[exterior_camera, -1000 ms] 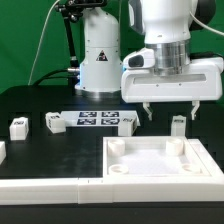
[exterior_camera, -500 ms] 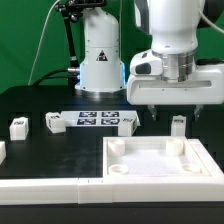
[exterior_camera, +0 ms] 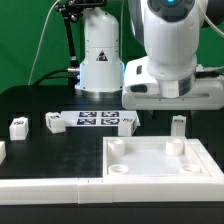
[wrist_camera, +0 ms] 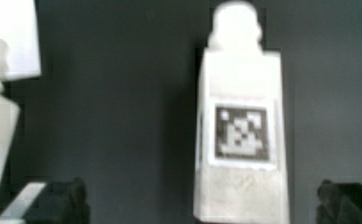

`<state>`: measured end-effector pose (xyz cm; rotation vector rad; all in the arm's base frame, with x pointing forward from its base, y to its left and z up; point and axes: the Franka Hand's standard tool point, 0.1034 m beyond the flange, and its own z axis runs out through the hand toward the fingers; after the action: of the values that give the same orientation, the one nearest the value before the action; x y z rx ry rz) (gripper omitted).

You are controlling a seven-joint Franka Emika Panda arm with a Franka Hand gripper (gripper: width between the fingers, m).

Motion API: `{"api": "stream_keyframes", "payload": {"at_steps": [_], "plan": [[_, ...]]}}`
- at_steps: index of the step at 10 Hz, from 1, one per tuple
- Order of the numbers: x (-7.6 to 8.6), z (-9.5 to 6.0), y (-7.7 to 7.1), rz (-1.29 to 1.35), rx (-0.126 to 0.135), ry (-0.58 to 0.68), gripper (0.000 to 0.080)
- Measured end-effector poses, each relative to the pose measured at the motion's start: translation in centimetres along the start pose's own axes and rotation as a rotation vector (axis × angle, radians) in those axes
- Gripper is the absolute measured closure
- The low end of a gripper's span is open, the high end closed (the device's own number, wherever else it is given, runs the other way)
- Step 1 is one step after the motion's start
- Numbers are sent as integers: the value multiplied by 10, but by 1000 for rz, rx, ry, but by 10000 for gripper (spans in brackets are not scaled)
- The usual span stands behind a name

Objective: Assemble one leg

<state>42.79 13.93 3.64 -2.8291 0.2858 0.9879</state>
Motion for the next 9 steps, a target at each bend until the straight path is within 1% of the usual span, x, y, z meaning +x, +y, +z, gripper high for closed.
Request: {"api": "stream_keyframes", "payload": {"at_steps": [1, 2, 3, 6, 7, 9], "plan": [[-4, 1, 0, -1, -11, -106, 150], [-4, 2, -1, -1, -19, -189, 150], [2, 2, -4, -2, -18, -201, 150], [0, 7, -10, -10, -27, -198, 150], [-1, 13, -10, -11, -32, -221, 150], [-2, 21, -17, -20, -43, -227, 150]]}}
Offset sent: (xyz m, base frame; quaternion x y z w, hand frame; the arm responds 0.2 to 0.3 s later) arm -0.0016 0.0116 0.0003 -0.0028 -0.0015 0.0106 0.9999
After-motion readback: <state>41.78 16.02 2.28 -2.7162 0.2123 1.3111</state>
